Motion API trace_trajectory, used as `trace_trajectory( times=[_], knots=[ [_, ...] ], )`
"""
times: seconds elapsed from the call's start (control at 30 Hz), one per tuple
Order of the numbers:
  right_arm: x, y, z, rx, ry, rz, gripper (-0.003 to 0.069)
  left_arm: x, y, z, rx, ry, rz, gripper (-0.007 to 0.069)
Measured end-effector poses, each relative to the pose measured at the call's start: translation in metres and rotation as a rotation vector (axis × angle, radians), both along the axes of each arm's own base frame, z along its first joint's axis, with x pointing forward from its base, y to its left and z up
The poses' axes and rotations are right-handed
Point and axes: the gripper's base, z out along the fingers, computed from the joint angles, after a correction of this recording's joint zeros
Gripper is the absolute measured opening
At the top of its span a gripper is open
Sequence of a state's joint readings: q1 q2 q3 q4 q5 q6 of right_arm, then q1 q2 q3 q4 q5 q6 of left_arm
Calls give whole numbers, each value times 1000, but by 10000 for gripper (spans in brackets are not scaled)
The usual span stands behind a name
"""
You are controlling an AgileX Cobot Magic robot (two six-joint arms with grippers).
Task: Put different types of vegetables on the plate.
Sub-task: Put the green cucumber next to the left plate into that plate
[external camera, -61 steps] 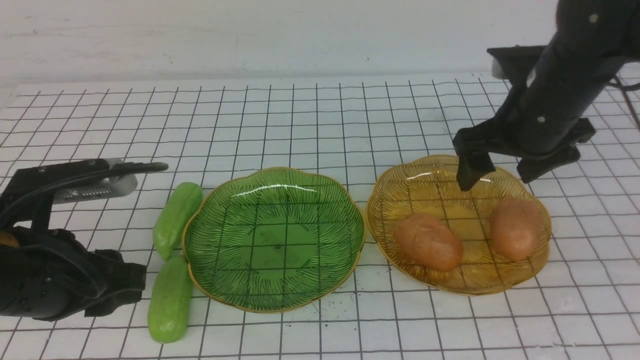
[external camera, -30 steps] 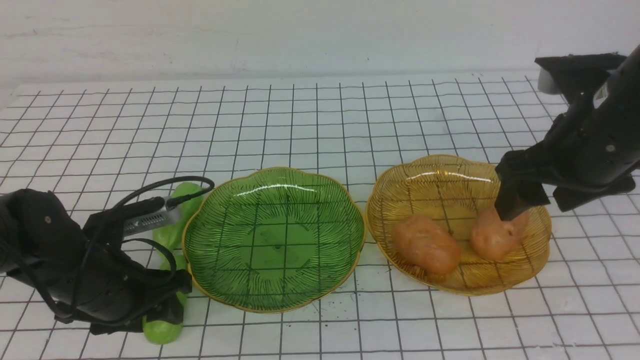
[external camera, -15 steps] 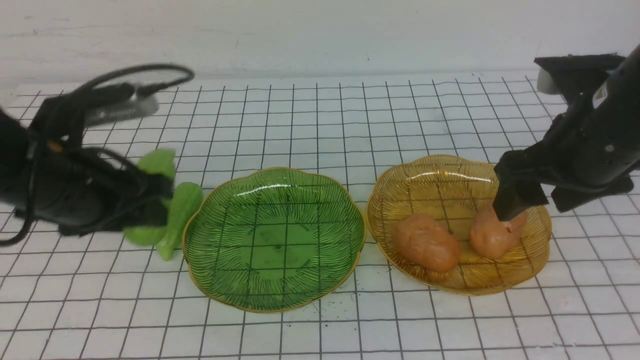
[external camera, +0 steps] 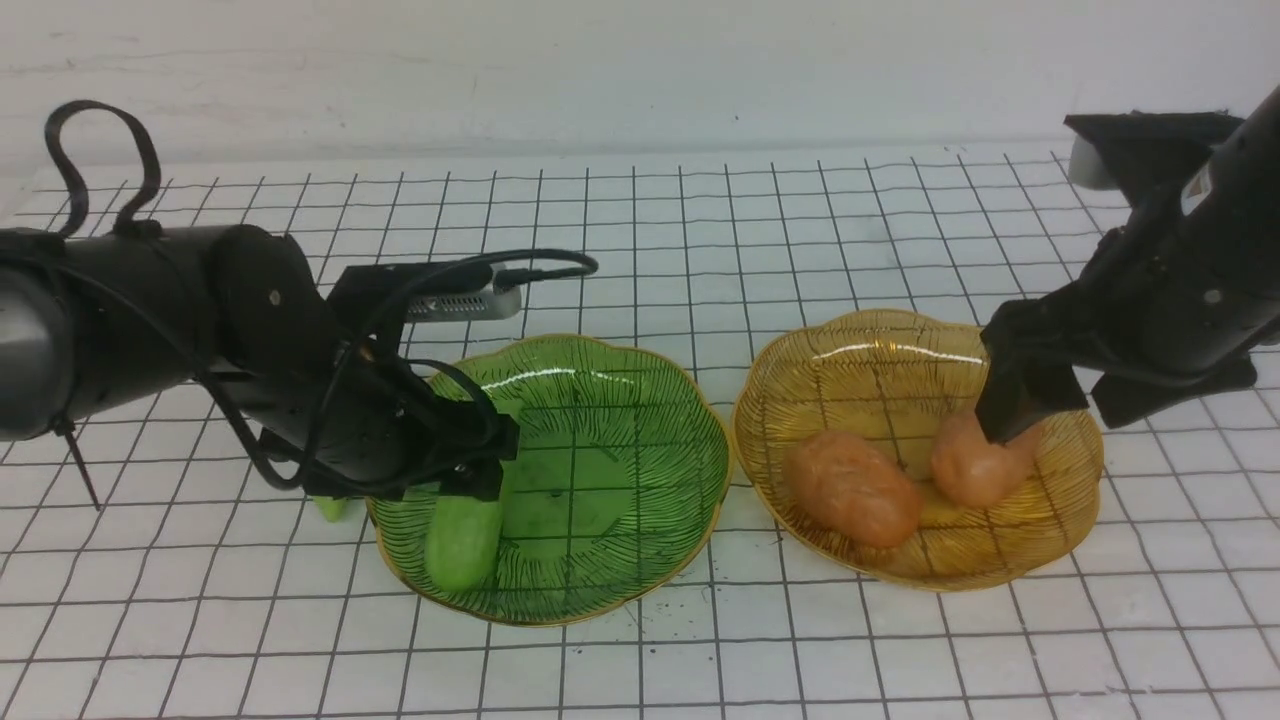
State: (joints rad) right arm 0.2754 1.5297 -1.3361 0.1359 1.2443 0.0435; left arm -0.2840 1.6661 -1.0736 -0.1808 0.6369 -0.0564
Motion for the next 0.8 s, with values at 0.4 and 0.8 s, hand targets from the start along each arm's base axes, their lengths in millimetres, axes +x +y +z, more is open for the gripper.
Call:
trace_trajectory(
  times=[0.4,0.8],
  knots=[
    [0,0,-1,-1,2,0,569,51,55,39,36,-63,164,606],
    [8,2,-16,-13,50,1,569,113,70,-20,70,10,204,579]
  ],
)
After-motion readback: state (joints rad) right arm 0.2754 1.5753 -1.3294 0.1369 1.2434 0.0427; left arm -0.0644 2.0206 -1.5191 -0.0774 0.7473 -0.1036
